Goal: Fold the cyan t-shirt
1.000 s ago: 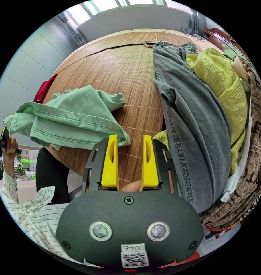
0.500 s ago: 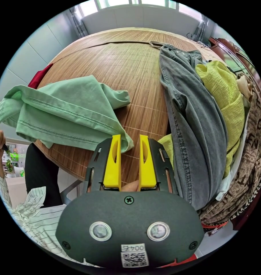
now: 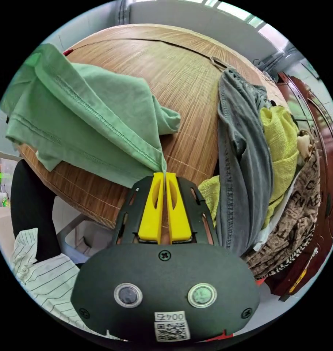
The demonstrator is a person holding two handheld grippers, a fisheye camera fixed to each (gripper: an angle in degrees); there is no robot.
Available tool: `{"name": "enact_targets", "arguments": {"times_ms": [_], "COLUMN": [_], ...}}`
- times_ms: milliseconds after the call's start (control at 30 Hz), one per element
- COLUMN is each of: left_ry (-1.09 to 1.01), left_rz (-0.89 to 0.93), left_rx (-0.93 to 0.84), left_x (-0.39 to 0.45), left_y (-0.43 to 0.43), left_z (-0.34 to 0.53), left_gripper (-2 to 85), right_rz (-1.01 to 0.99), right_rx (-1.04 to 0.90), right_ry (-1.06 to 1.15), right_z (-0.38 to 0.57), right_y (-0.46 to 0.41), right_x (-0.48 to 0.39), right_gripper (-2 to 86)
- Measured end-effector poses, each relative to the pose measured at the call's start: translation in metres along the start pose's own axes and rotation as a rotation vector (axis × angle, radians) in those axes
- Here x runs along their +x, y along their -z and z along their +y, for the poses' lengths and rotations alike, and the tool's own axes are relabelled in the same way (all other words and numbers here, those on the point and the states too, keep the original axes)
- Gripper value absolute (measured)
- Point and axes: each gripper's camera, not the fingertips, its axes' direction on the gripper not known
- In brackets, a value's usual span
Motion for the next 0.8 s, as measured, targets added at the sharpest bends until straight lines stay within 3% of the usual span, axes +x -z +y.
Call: {"name": "enact_targets", "arguments": {"times_ms": [300,467,667,800], "left_ry": [0.186,0.118,-0.048,-0.089], "left_rz": [-0.053,-0.04,-0.062,-0.024], "left_rx": [0.302,0.457,0.543,0.556], "left_x": [-0.036,-0.004,0.066,0.099], "left_y": [0.198,0.317,0.436,0.481], "left_z": [-0.114,-0.166,-0.192,-0.173], "left_gripper": [0.5,0.4,0.4,0.3], "right_rz": [0.301,0.359,0.535,0.567], "right_rx": [0.526,0.794,0.944,0.992], "right_ry": [-0.088,-0.13,-0.094,-0.064], "right_z": [-0.023,0.008,0.064,0.107], "right_y": [0.342,0.541,0.676,0.711], "right_x": [0.106,0.124,0.096,0.083], "right_gripper": [-0.8,-0.8,-0.8,-0.9]}}
